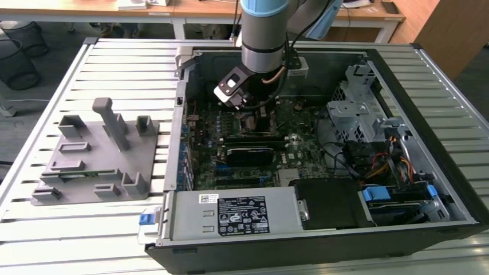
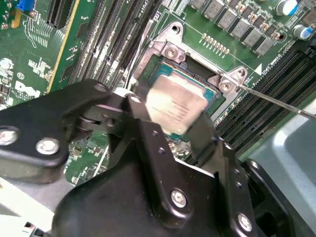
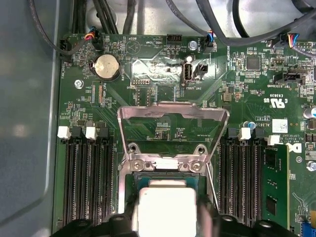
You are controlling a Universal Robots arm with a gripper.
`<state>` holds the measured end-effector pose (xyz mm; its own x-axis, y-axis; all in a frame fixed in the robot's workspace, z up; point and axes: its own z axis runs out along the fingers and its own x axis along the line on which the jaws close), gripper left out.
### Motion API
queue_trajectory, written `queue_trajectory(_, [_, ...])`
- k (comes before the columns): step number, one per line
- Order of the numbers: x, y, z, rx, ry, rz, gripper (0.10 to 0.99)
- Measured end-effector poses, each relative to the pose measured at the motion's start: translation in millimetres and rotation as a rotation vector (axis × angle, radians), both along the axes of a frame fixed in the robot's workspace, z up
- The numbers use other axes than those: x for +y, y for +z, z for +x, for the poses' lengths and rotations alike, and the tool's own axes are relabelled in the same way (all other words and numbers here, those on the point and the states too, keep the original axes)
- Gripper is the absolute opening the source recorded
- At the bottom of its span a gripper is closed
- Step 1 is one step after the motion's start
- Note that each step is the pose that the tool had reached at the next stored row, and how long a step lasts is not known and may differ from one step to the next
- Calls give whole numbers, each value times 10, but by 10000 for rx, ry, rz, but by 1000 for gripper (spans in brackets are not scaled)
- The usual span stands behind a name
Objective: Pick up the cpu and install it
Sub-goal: 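Place the cpu into insertion slot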
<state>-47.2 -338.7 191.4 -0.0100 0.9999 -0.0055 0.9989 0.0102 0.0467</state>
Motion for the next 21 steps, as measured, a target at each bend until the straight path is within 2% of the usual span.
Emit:
queue_trajectory(1, [-1, 1, 0, 2, 1, -3, 616])
queue_trajectory(6, [-2, 15, -1, 6, 0, -9, 616])
queue_trajectory(12, [-1, 121, -1, 4, 0, -6, 616])
queue_trajectory(13, [-1, 128, -1, 5, 1, -12, 600])
queue_trajectory(14, [-1, 135, -1, 5, 0, -14, 537])
queue_trajectory(15, [-1, 144, -1, 4, 0, -13, 537])
queue_trajectory(18, [-1, 175, -1, 4, 0, -14, 361])
queue_trajectory(19, [-1, 184, -1, 4, 0, -13, 361])
queue_trajectory(21, [-1, 199, -1, 4, 0, -13, 243])
